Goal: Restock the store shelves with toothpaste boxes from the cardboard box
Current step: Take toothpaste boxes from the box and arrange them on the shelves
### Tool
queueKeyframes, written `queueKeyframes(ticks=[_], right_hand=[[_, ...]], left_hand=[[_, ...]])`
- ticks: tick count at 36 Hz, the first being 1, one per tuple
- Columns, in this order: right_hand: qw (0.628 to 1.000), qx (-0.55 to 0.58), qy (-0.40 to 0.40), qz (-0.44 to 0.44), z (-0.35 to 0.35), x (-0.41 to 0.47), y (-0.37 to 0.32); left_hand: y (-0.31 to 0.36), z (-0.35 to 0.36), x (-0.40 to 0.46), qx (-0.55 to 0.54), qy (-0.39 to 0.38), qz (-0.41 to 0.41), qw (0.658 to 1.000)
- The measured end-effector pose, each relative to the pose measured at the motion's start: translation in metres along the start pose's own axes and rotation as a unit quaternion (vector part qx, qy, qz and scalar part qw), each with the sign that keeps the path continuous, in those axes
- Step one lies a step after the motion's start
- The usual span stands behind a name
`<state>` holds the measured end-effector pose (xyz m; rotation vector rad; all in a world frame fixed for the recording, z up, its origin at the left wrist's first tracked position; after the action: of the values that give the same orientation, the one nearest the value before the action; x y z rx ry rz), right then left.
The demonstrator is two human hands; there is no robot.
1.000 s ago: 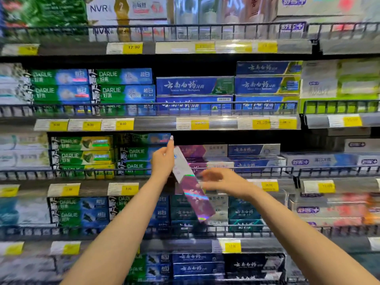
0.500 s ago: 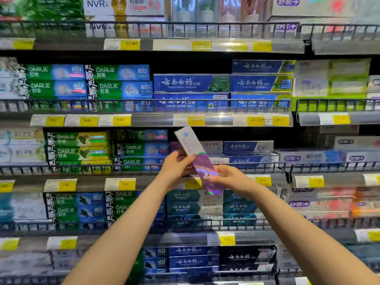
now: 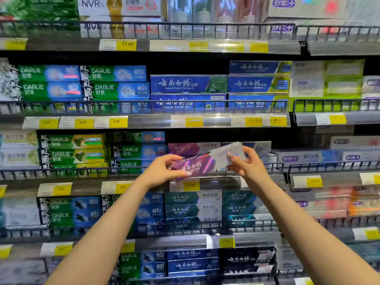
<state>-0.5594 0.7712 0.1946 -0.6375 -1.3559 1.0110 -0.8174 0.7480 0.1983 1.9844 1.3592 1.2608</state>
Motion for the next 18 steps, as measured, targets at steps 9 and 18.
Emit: queueKeyframes(ticks=[9,18], right_hand=[[0.998,0.049,0.047,-0.005,0.014,0.025,0.009],[0.951,-0.283,0.085,-0.093,0.018,0.054,0.016]], left_hand=[[-0.003,-0.017,0.016,-0.131,0.190,-0.012,0.973],[-0.014,-0.025,0.037,0.042,0.285,0.006,0.958]])
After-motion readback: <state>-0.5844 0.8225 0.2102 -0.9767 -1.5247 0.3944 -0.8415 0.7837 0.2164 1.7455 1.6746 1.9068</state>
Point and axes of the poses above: each hand's wrist, its own x-axis towards the middle knuckle, its own z-axis out of the palm, y = z × x, the point moved 3 cm from there along x, towards the middle knuckle
